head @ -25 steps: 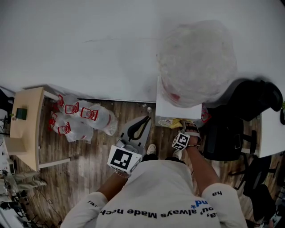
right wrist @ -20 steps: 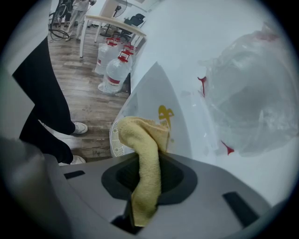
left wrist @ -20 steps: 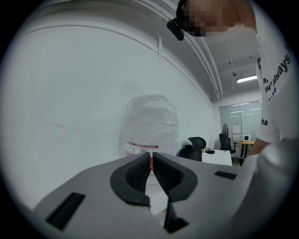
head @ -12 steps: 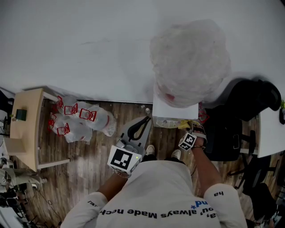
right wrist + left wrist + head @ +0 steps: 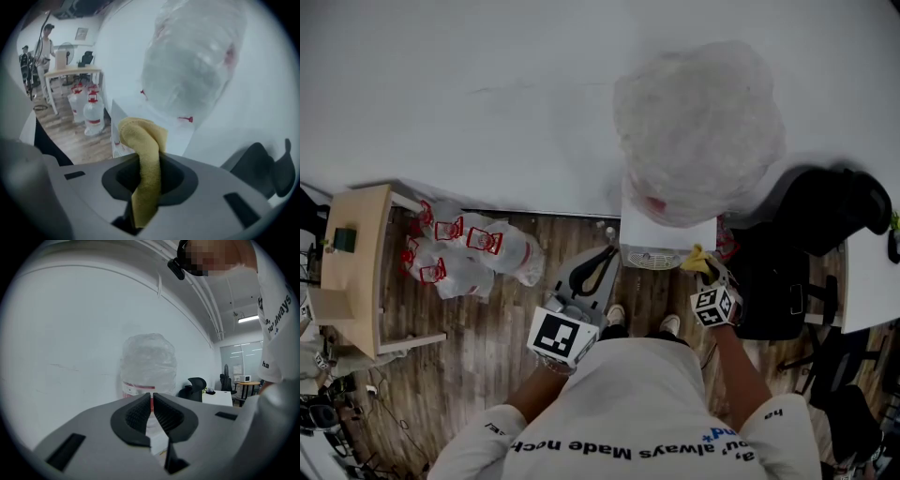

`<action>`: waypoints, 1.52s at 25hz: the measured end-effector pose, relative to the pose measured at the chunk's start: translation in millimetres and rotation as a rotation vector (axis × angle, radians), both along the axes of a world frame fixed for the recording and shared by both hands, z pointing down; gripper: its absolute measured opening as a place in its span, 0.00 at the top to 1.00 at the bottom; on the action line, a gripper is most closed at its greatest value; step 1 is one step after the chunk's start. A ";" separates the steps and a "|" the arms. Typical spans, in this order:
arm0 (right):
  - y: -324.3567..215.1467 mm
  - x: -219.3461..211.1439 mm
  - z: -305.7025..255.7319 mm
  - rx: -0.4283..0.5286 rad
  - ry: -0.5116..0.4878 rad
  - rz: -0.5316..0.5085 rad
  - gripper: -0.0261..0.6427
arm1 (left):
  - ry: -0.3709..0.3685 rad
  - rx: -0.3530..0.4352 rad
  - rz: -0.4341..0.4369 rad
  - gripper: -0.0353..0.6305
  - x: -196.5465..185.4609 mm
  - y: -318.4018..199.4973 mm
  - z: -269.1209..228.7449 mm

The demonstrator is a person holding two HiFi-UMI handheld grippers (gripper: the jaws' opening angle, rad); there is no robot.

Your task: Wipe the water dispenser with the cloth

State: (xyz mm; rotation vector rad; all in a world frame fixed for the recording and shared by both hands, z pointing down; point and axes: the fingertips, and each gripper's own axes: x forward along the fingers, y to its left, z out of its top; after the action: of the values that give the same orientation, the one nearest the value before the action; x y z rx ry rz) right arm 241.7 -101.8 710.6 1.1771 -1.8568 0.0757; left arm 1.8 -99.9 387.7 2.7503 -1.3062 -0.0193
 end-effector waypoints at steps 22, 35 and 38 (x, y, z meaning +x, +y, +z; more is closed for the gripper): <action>18.3 -75.7 -282.1 0.335 -0.580 -0.041 0.85 | 0.027 0.018 -0.002 0.89 0.0 7.4 -20.9; 18.5 -86.4 -320.3 0.376 -0.603 -0.080 0.85 | 0.041 0.039 0.005 0.89 0.7 4.0 -33.4; 16.9 -88.9 -323.1 0.382 -0.604 -0.088 0.85 | 0.036 0.033 0.011 0.89 1.9 1.5 -31.0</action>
State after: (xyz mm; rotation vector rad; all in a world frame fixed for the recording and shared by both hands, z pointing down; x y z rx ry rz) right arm 152.8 -85.0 387.5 1.4357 -2.5335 0.0282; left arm 3.6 -98.5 356.7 2.7702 -1.2933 -0.0904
